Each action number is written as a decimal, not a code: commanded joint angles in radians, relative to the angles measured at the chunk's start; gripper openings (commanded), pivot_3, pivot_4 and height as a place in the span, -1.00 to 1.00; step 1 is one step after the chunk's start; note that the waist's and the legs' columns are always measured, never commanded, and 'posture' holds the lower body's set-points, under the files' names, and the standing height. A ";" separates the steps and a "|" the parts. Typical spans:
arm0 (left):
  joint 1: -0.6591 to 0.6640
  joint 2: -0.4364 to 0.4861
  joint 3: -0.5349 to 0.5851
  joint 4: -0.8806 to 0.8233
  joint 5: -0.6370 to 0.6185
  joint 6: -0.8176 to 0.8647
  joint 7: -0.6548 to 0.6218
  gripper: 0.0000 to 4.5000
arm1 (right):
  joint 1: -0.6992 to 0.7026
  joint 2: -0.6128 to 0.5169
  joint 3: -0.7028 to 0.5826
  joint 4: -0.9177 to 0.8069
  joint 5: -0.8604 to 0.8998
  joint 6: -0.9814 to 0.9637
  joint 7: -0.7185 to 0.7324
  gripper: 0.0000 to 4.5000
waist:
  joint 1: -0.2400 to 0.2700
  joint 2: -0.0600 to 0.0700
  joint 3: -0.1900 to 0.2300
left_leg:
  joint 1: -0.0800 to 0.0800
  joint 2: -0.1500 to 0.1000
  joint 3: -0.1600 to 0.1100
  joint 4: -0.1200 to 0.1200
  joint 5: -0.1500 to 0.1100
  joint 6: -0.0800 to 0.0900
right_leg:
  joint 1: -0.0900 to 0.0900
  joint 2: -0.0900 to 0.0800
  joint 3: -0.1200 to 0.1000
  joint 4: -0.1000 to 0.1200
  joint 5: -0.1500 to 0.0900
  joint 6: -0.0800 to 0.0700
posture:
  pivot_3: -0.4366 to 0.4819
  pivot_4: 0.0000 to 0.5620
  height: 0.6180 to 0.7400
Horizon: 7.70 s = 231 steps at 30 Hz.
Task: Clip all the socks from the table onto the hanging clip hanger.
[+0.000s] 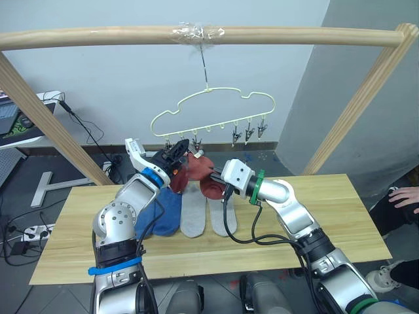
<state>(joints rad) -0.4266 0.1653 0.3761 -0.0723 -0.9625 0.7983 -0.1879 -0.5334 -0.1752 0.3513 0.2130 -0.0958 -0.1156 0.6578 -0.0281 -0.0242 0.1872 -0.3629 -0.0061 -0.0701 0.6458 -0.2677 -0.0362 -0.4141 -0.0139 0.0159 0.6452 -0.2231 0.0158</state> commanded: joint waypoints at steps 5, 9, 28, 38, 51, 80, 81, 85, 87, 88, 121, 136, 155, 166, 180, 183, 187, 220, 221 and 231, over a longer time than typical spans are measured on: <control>0.018 0.015 0.003 -0.027 -0.010 -0.008 -0.008 -0.32 | -0.018 0.007 -0.008 -0.010 0.010 -0.027 -0.002 -1.00 | 0.001 0.000 0.000 | 0.000 0.000 -0.001 0.000 0.000 0.000 | 0.000 0.000 0.000 0.000 0.000 0.000 | 0.09 -0.40 1.00; 0.019 0.017 0.004 -0.029 -0.014 -0.008 -0.008 0.28 | -0.017 0.005 -0.009 -0.009 0.012 -0.028 0.001 -1.00 | 0.004 0.000 0.000 | -0.001 0.000 -0.002 0.000 0.000 0.000 | 0.000 0.000 -0.001 0.000 0.000 0.000 | 0.09 -0.39 1.00; 0.131 0.236 0.028 -0.185 -0.139 0.124 -0.052 1.00 | 0.003 0.130 -0.047 -0.048 0.219 0.349 0.074 0.29 | 0.011 0.000 0.002 | -0.002 0.000 -0.004 -0.001 0.000 0.000 | -0.002 -0.002 -0.002 0.000 -0.001 -0.001 | 0.13 -0.38 1.00; 0.158 0.281 -0.146 -0.294 0.091 -0.007 -0.121 1.00 | 0.078 -0.016 -0.071 -0.120 0.204 0.324 0.121 0.99 | 0.028 0.000 0.004 | -0.003 -0.001 -0.003 -0.001 0.000 0.000 | -0.002 -0.003 -0.002 -0.002 -0.001 -0.001 | 0.12 -0.37 1.00; 0.036 0.116 -0.404 -0.111 0.568 -0.405 -0.088 0.21 | 0.077 -0.186 -0.240 -0.353 0.378 0.458 0.169 1.00 | 0.026 -0.001 0.006 | -0.004 -0.001 -0.001 -0.001 0.000 0.000 | -0.003 -0.003 -0.001 -0.002 -0.001 -0.001 | 0.01 -0.38 1.00; -0.184 -0.025 -0.392 0.376 0.827 -0.817 -0.057 0.21 | -0.048 -0.225 -0.342 -0.531 0.563 0.629 0.062 1.00 | 0.016 -0.002 0.006 | -0.012 -0.002 0.001 0.001 0.000 0.001 | -0.008 -0.002 -0.007 -0.001 0.000 -0.001 | -0.16 -0.48 1.00; -0.182 -0.023 -0.393 0.372 0.836 -0.820 -0.056 0.21 | -0.051 -0.226 -0.344 -0.527 0.565 0.629 0.063 1.00 | 0.016 -0.002 0.006 | -0.012 -0.002 0.001 0.001 0.000 0.001 | -0.008 -0.002 -0.008 -0.001 0.000 -0.001 | -0.16 -0.48 1.00; -0.172 -0.022 -0.391 0.363 0.864 -0.828 -0.046 0.21 | -0.056 -0.230 -0.347 -0.520 0.569 0.628 0.068 1.00 | 0.011 -0.002 0.006 | -0.012 -0.002 0.001 0.001 0.000 0.001 | -0.008 -0.002 -0.008 -0.001 0.001 -0.002 | -0.15 -0.49 1.00; -0.169 -0.025 -0.389 0.362 0.876 -0.829 -0.035 0.21 | -0.058 -0.230 -0.347 -0.515 0.568 0.624 0.069 1.00 | 0.010 -0.002 0.006 | -0.012 -0.002 0.001 0.001 0.000 0.001 | -0.008 -0.002 -0.008 -0.001 0.001 -0.002 | -0.15 -0.49 1.00; -0.168 -0.027 -0.387 0.361 0.878 -0.829 -0.033 0.21 | -0.059 -0.230 -0.347 -0.514 0.568 0.623 0.070 1.00 | 0.010 -0.002 0.006 | -0.012 -0.002 0.001 0.001 0.000 0.001 | -0.008 -0.002 -0.007 0.000 0.001 -0.002 | -0.15 -0.49 1.00; -0.185 -0.046 -0.352 0.403 0.876 -0.829 -0.024 -0.84 | -0.066 -0.227 -0.347 -0.509 0.572 0.628 0.062 1.00 | 0.000 -0.002 0.006 | -0.012 -0.002 0.002 0.002 0.000 0.001 | -0.008 -0.002 -0.007 0.002 0.003 -0.005 | -0.15 -0.44 1.00; -0.158 -0.010 -0.352 0.360 0.890 -0.805 -0.028 -0.99 | 0.030 -0.152 -0.087 -0.227 0.266 0.499 -0.045 1.00 | -0.001 -0.002 0.006 | -0.008 -0.001 0.005 0.002 0.000 0.001 | -0.007 -0.002 -0.004 0.003 0.003 -0.005 | -0.13 -0.42 1.00; -0.084 -0.002 -0.342 0.240 0.886 -0.724 -0.016 -0.99 | -0.218 0.156 0.043 0.841 -0.058 0.107 -0.171 1.00 | 0.002 -0.003 0.006 | -0.003 0.000 0.012 0.001 0.000 0.001 | -0.006 0.000 0.001 0.004 0.004 -0.006 | 0.09 -0.36 1.00; -0.072 -0.004 -0.352 0.219 0.888 -0.705 -0.028 -1.00 | -0.185 0.148 0.028 0.944 -0.099 0.088 -0.087 0.62 | 0.002 -0.003 0.005 | -0.001 0.000 0.011 0.001 0.000 0.001 | -0.005 -0.001 0.001 0.007 0.004 -0.006 | 0.10 -0.34 1.00; -0.071 -0.025 -0.313 0.202 0.802 -0.641 -0.063 -1.00 | -0.069 -0.007 -0.003 0.720 -0.094 -0.005 -0.001 -0.99 | 0.006 -0.003 0.005 | 0.003 -0.001 0.009 0.001 0.000 0.001 | 0.002 0.001 -0.001 0.004 0.001 -0.001 | 0.09 -0.36 1.00; -0.073 -0.034 -0.274 0.189 0.739 -0.602 -0.069 -1.00 | 0.012 -0.061 -0.045 0.511 -0.043 0.021 0.032 -0.99 | 0.007 -0.003 0.005 | 0.002 -0.001 0.008 0.001 0.000 0.001 | 0.002 0.001 -0.001 0.002 0.001 -0.001 | 0.08 -0.36 1.00; -0.086 -0.076 -0.196 0.156 0.579 -0.465 -0.061 -1.00 | 0.128 -0.086 -0.105 0.177 0.062 0.098 0.073 -0.99 | -0.001 -0.003 0.006 | 0.000 0.000 0.007 0.001 0.000 0.001 | 0.001 -0.002 0.000 0.001 0.001 -0.001 | 0.07 -0.37 1.00; -0.090 -0.154 -0.102 0.063 0.240 -0.160 0.016 -1.00 | 0.106 0.048 -0.118 -0.242 0.101 0.349 -0.140 -0.99 | -0.001 -0.003 0.006 | 0.000 -0.001 0.003 0.001 0.000 0.001 | 0.002 0.005 -0.001 0.000 0.001 0.000 | 0.02 -0.42 1.00; -0.089 -0.154 -0.102 0.064 0.241 -0.159 0.017 -1.00 | 0.104 0.050 -0.118 -0.241 0.101 0.350 -0.139 -0.99 | 0.000 -0.003 0.006 | 0.000 -0.001 0.003 0.001 0.000 0.001 | 0.002 0.005 -0.001 0.000 0.001 0.000 | 0.02 -0.42 1.00; -0.086 -0.152 -0.104 0.049 0.234 -0.158 0.013 -1.00 | 0.080 0.074 -0.110 -0.209 0.093 0.349 -0.139 -0.99 | 0.000 -0.003 0.006 | 0.000 0.000 0.003 0.001 0.000 0.001 | 0.002 0.005 -0.001 0.000 0.001 0.000 | 0.03 -0.40 1.00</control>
<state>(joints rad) -0.5220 0.0134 0.2798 0.0042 -0.7132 0.6340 -0.1690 -0.4304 -0.1073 0.2393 0.0132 -0.0157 0.2467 0.5215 -0.0286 -0.0271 0.1927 -0.3630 -0.0065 -0.0671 0.6465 -0.2672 -0.0355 -0.4126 -0.0090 0.0149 0.6452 -0.2224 0.0153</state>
